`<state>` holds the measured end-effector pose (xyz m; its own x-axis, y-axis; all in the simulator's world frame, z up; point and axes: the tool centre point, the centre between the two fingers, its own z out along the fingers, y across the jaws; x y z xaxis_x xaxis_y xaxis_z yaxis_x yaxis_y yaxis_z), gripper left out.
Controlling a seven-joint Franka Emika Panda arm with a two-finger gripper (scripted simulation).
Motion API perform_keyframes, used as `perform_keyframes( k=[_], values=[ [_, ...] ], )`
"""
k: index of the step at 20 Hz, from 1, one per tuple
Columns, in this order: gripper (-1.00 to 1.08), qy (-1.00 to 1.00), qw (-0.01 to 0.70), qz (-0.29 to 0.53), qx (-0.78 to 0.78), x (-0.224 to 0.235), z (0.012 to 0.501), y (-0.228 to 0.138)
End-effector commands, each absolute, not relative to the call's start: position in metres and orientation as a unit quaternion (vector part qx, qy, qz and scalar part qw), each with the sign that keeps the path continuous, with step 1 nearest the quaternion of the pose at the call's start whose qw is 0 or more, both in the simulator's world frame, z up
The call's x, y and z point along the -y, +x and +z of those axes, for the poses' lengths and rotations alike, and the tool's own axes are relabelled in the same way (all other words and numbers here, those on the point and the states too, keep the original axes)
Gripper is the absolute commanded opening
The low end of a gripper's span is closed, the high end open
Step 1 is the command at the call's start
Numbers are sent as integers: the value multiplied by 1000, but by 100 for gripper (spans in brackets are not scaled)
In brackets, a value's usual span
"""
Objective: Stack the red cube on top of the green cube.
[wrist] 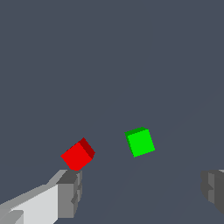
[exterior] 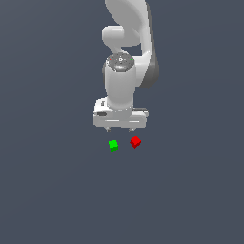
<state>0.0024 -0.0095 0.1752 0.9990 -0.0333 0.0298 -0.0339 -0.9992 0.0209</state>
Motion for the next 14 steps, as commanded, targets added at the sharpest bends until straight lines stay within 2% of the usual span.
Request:
perform_keyframes(
  k=[1, 14],
  values=[
    [100, 1000, 11, 15, 17, 9, 175, 2],
    [100, 998, 8, 11, -61, -11, 150, 1]
  ],
)
